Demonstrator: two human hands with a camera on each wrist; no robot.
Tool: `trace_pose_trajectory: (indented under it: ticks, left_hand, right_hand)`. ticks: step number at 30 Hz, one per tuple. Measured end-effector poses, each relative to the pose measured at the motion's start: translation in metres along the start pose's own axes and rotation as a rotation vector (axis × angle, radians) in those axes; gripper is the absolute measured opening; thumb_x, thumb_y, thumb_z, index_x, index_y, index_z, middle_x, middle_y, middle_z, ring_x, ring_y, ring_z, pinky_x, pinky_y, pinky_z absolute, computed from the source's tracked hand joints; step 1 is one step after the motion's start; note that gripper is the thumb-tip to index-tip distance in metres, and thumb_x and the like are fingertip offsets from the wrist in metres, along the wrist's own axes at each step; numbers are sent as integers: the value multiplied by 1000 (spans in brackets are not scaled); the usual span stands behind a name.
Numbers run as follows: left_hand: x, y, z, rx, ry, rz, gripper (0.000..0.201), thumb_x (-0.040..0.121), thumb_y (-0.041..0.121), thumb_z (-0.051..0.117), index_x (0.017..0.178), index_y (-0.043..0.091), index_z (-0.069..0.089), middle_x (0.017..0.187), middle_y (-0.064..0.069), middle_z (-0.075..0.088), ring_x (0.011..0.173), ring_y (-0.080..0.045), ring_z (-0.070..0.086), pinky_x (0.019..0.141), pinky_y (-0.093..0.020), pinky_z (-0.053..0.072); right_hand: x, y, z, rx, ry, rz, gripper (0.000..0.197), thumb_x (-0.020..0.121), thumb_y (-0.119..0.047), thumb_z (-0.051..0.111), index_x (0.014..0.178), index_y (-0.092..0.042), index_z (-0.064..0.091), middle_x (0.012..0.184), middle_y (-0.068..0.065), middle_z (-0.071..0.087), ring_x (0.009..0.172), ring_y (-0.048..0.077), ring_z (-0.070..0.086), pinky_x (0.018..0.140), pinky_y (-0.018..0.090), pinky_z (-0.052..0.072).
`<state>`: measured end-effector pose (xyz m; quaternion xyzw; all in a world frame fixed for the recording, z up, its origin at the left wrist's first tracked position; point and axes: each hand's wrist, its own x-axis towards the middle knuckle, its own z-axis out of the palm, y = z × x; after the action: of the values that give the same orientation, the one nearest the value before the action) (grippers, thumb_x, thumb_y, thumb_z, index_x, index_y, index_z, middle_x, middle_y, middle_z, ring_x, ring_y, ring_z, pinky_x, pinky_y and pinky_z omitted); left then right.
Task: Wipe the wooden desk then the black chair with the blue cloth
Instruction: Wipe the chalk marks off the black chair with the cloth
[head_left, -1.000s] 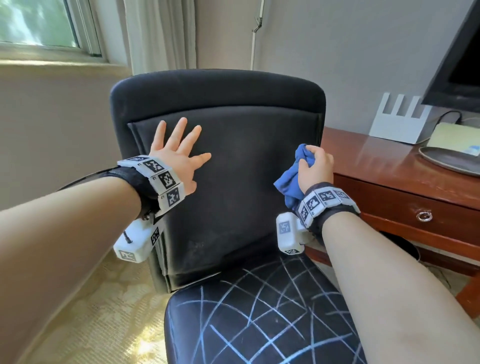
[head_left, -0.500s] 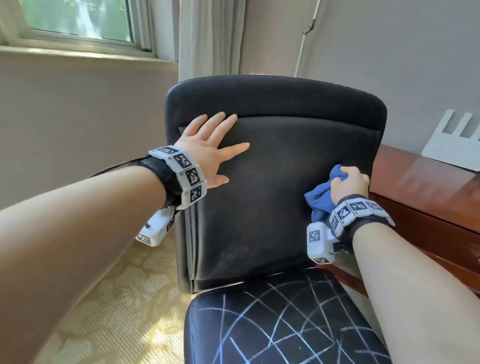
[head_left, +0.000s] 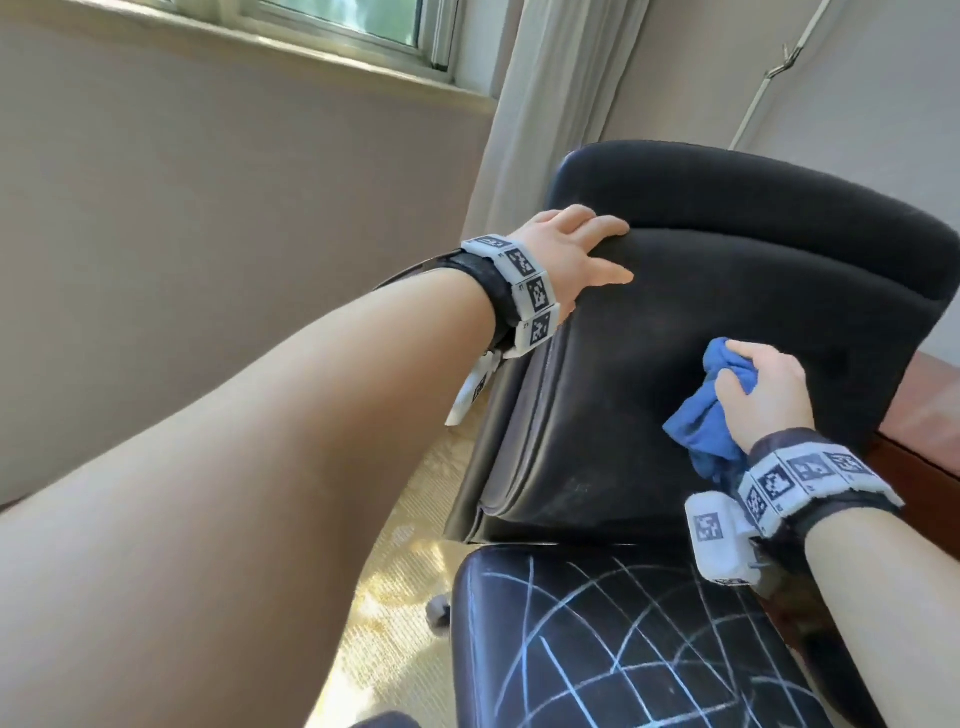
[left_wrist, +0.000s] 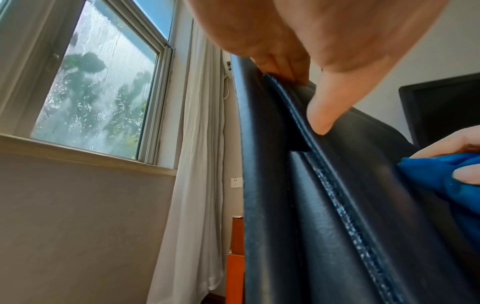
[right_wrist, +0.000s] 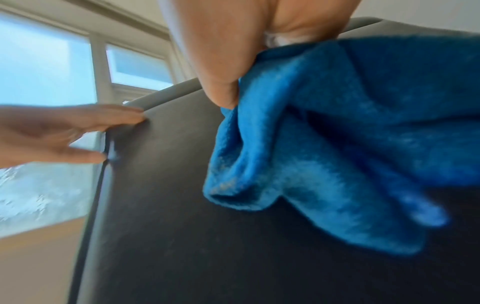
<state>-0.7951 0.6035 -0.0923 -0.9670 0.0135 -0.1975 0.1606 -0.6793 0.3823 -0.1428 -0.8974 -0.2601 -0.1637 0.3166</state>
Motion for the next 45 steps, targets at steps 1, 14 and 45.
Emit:
trace_pose_trajectory:
  ticks: [1,14,45]
  left_hand:
    - [1,-1,2,-8,14,-1,62,87,19,56,143,35,34,154,-3,15,138,-27,17,112,-38,18]
    - [1,-10,23,-33,124,50,64,89,14,54,147,22,29,154,-8,17,139,-29,17,112,-40,21]
    - [-81,154,115,-297,-273,-406,87,86,34,64,148,42,4,138,-4,-46,133,-43,-33,111,-49,-14]
  right_hand:
    - [-4,-10,1,-20,-10,-59,21,86,7,45,103,15,56,109,32,51,93,40,52,76,36,40]
    - [-3,-33,34,64,65,44,33,93,-8,47,126,-9,46,134,14,37,112,26,50,86,23,33]
    - [-85,132,57,222,-763,-234,15,71,0,42,61,-5,32,59,0,30,54,6,26,51,16,27]
